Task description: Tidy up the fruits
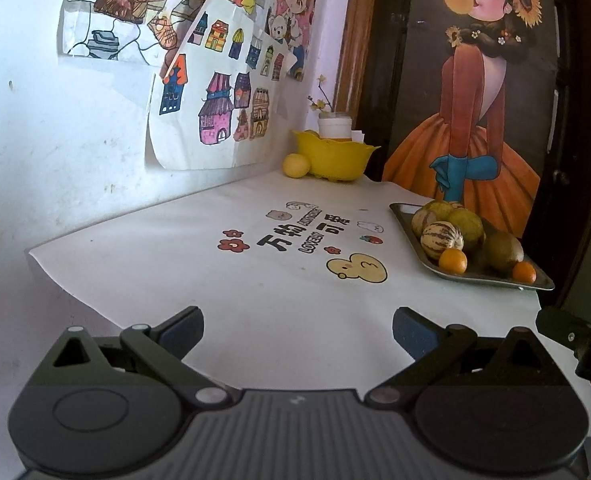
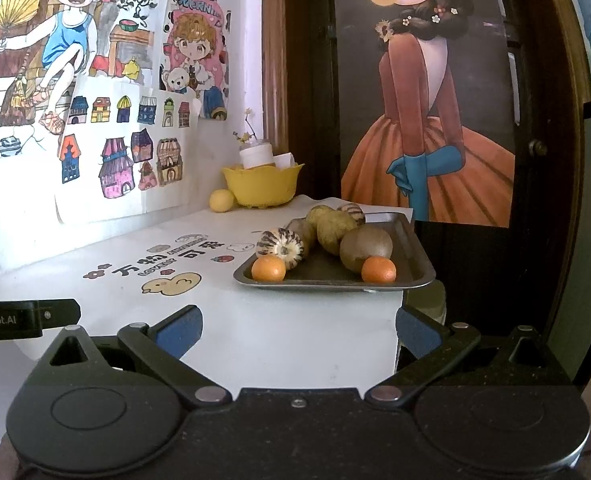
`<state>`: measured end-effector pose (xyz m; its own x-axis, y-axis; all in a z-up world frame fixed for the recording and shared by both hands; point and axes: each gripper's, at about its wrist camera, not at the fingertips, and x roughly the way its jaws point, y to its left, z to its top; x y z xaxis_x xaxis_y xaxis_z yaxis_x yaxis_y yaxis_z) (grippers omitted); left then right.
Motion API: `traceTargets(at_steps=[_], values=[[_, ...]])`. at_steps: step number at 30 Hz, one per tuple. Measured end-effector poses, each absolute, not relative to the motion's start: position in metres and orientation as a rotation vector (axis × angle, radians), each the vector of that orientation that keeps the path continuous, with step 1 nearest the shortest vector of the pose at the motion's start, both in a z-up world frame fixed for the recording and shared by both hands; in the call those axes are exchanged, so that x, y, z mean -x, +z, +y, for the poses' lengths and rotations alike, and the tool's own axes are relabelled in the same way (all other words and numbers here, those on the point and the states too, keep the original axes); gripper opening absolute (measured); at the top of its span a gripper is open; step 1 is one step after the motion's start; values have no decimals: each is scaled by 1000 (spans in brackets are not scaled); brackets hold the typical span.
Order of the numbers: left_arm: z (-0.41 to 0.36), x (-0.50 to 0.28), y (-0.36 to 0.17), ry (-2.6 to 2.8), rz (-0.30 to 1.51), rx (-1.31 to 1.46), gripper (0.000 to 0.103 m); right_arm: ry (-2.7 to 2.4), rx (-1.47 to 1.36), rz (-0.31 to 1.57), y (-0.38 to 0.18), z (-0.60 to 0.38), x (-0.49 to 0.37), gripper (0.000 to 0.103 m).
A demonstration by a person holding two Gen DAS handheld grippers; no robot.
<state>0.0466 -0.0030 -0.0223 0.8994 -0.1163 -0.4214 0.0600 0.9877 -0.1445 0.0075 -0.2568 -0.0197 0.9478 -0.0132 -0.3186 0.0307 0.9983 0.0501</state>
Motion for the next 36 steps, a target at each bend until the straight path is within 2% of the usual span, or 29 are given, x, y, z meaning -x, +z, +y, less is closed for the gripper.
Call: traceTargets(at_steps=[36], values=[[-2, -47, -22, -81, 445, 136, 103, -31, -64, 324, -21, -258, -7, 102]])
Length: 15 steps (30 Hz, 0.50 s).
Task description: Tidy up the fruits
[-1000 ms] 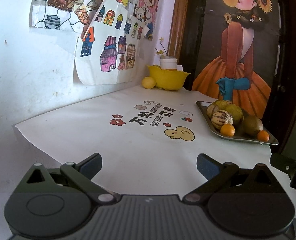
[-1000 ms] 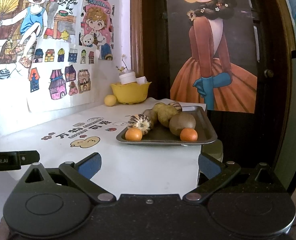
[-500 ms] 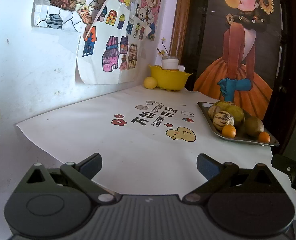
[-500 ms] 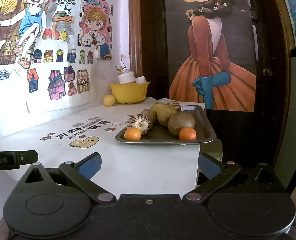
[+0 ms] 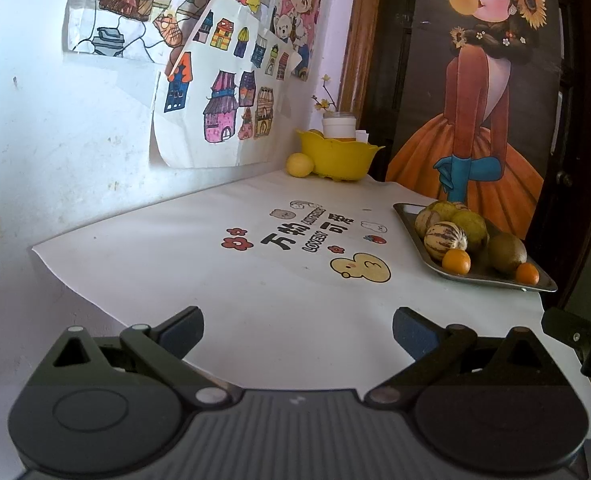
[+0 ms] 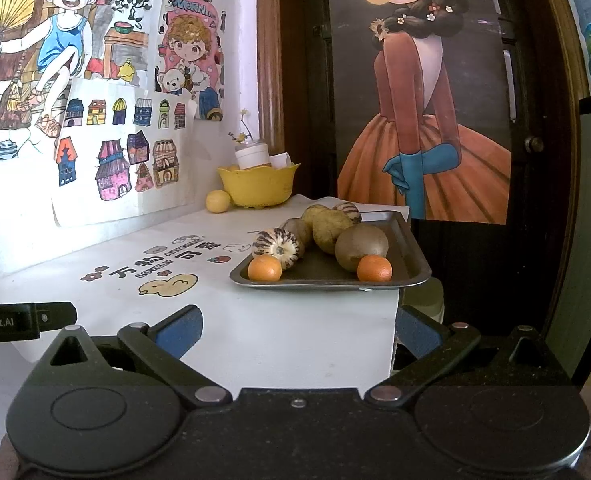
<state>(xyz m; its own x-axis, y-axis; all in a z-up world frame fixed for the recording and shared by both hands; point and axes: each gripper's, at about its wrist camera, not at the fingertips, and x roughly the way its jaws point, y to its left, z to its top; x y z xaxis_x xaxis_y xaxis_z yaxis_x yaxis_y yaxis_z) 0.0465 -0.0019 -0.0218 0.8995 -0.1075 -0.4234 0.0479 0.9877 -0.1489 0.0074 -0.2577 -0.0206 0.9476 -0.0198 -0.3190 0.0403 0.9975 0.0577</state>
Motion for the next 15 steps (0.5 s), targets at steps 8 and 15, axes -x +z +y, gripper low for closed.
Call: traceTargets(at_steps=[8, 15], values=[[-2, -47, -22, -81, 446, 136, 103, -31, -66, 327, -21, -258, -7, 102], [-2, -47, -24, -84, 452, 144, 103, -32, -66, 328, -21, -258, -8, 102]])
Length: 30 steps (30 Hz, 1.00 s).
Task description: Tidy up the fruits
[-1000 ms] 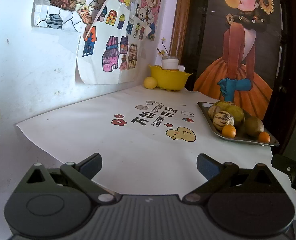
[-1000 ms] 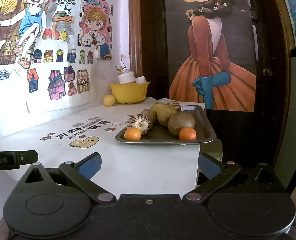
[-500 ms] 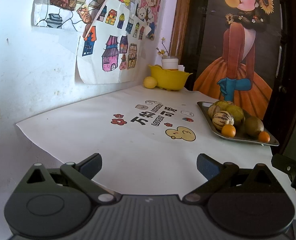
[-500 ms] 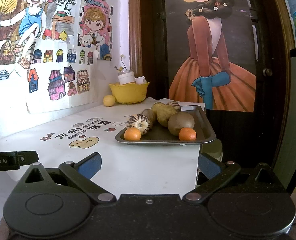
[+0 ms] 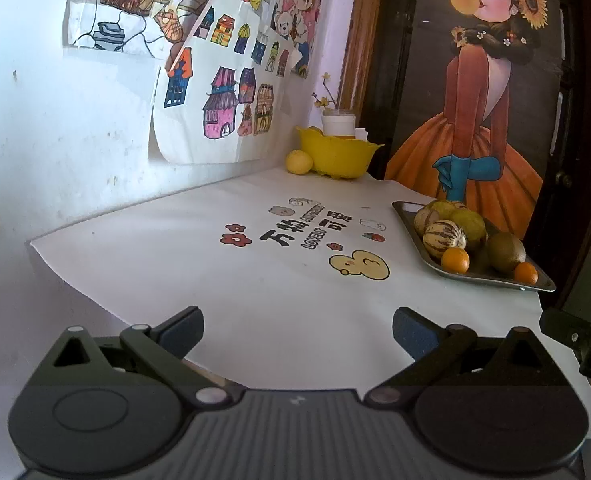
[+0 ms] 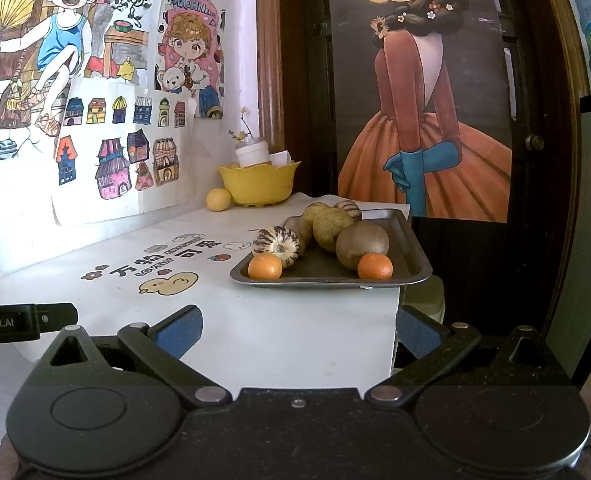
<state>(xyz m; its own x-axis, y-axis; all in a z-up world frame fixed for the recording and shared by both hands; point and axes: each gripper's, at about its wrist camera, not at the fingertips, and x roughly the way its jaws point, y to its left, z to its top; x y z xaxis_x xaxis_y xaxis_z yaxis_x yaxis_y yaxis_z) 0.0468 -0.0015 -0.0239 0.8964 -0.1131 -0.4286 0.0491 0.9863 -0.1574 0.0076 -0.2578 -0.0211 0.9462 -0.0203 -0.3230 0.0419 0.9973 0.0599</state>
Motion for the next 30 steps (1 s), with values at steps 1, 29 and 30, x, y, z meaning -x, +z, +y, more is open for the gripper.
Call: traceTargets(at_steps=[1, 29, 30], values=[[-1, -47, -24, -85, 452, 144, 103, -32, -66, 328, -21, -258, -8, 102], [-9, -35, -14, -139, 385, 139, 103, -20, -62, 331, -22, -255, -7, 102], [-8, -35, -14, -139, 386, 143, 103, -20, -62, 332, -22, -255, -7, 102]])
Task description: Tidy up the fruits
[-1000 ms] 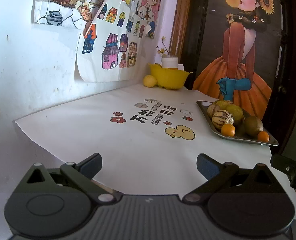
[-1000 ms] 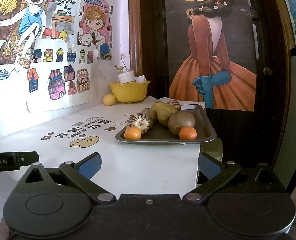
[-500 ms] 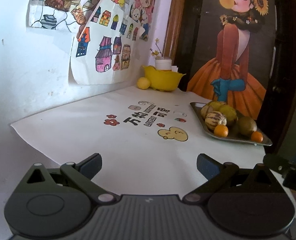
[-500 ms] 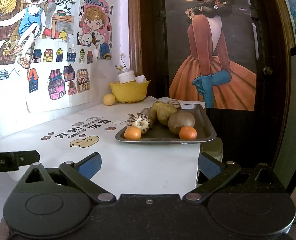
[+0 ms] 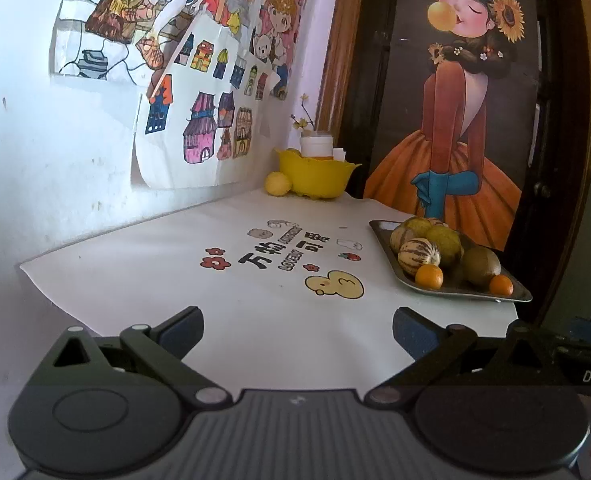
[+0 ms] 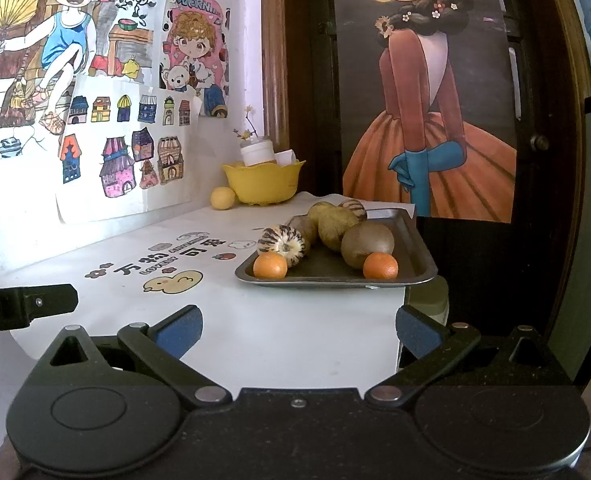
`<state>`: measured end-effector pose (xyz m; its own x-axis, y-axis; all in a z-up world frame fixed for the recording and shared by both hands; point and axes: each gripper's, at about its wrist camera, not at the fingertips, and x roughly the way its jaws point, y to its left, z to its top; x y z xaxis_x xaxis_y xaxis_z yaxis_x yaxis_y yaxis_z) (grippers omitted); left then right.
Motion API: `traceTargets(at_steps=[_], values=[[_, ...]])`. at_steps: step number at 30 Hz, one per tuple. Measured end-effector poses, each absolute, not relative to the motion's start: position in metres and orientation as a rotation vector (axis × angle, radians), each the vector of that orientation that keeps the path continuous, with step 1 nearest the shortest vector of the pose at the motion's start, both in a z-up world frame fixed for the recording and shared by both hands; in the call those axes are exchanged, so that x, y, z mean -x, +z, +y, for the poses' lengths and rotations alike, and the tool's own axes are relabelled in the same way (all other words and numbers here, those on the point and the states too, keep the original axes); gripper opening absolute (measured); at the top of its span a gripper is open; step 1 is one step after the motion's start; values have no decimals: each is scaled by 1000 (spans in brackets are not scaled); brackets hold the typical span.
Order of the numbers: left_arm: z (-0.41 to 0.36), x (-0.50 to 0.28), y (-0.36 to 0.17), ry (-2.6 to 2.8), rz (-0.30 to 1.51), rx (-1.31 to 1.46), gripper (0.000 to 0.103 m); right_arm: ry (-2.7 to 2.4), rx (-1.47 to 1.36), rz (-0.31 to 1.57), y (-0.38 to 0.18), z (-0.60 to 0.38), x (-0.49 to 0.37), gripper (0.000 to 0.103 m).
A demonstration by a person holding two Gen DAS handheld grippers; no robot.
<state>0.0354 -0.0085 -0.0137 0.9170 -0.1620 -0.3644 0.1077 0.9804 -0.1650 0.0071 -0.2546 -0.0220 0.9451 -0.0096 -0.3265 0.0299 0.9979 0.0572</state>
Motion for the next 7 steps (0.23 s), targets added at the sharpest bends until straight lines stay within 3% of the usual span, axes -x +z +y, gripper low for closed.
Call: traceTargets(at_steps=[7], values=[[-3, -36, -15, -136, 394, 166, 103, -18, -64, 336, -21, -254, -7, 102]])
